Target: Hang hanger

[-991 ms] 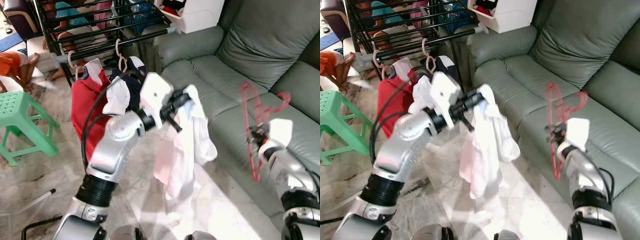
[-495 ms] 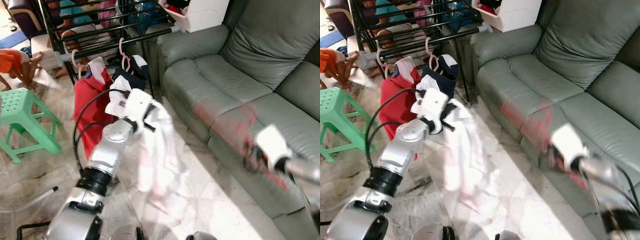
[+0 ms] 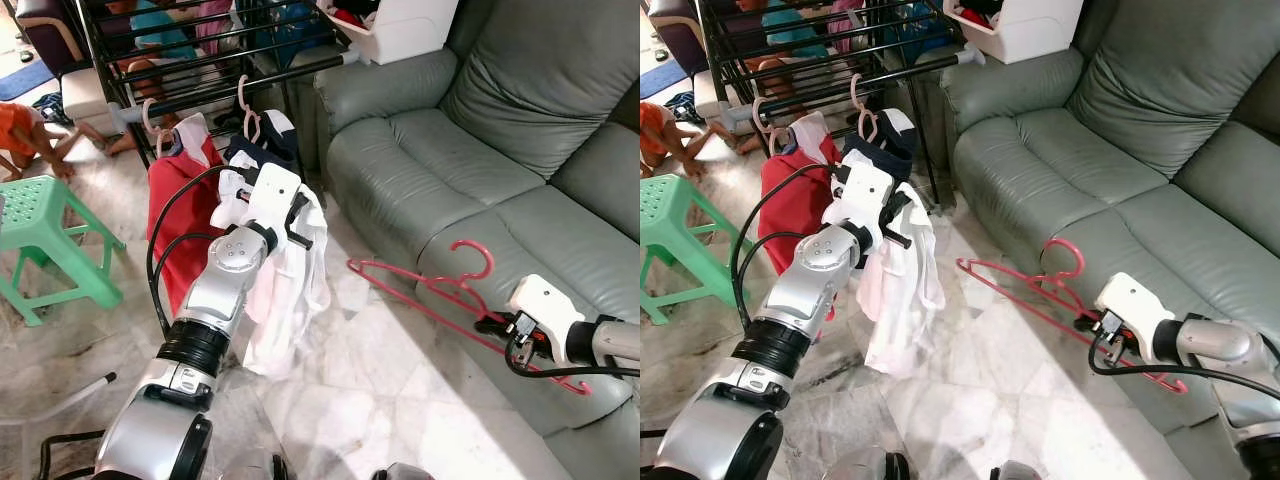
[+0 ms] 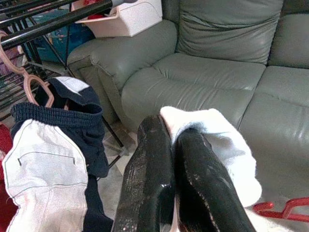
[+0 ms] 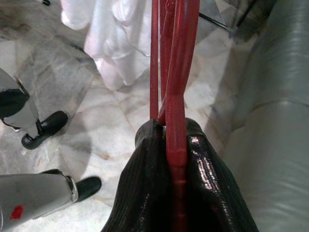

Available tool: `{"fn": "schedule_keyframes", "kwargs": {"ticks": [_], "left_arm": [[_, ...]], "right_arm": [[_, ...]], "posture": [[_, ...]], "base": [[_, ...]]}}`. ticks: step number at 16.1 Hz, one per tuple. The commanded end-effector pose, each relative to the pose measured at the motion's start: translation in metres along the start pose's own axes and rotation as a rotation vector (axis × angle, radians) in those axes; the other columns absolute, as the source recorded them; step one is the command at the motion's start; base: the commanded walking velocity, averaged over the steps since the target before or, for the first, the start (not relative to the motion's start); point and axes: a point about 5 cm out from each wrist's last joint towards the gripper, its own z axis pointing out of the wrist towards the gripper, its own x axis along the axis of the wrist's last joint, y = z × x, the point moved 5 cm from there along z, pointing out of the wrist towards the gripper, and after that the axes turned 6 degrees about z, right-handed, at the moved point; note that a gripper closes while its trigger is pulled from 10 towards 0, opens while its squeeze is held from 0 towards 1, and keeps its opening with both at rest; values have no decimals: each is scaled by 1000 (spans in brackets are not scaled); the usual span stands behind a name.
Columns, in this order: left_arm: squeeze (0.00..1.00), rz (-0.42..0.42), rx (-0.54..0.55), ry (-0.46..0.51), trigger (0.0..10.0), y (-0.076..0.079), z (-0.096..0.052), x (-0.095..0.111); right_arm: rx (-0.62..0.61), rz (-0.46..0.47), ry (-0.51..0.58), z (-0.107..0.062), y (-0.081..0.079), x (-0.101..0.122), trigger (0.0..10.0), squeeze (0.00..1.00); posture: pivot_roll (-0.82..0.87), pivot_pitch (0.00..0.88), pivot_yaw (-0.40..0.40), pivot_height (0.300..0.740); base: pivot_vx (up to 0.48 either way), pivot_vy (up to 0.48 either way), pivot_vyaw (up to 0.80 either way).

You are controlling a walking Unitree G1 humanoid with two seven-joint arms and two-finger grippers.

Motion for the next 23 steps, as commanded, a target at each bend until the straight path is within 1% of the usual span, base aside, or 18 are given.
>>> {"fn": "schedule_keyframes", "kwargs": {"ticks": [1,4,6,9,11,13,15,16,17,20,23], "left_arm": [[0,20,23,76,10000,-7,4,25],[0,21,36,81,10000,-9,3,27],[0,21,55,82,10000,-10,4,28],[0,12,52,92,10000,-8,4,33],[0,17,35,123,10000,-5,2,43],[0,15,34,136,10000,-6,0,48],[0,11,23,138,10000,-6,-1,48],[0,8,5,145,10000,-3,-2,49],[0,10,-40,163,10000,3,-4,52],[0,27,-62,157,10000,8,-6,49],[0,21,-85,181,10000,13,-7,58]], "right_arm": [[17,-14,7,1,-2,6,10000,0],[47,0,19,4,-6,10,10000,0],[88,6,14,7,-13,12,10000,0],[83,11,13,11,-13,11,10000,0],[70,3,2,12,-11,9,10000,0],[57,-1,-1,12,-8,9,10000,0],[11,-19,12,10,2,14,10000,0],[-8,-29,14,10,6,15,10000,0],[-19,-35,18,9,9,16,10000,0],[-22,-35,27,10,10,18,10000,0],[-21,-28,31,15,10,17,10000,0]], "posture": [[-73,0,51,740],[-69,0,49,740],[-69,0,48,740],[-71,0,48,740],[-70,0,46,740],[-68,0,45,740],[-70,0,44,740],[-70,0,44,740],[-70,0,44,740],[-70,0,45,740],[-70,0,44,740]], "base": [[0,0,0],[0,0,0],[0,0,0],[0,0,0],[0,0,0],[0,0,0],[0,0,0],[0,0,0],[0,0,0],[0,0,0],[0,0,0]]}}
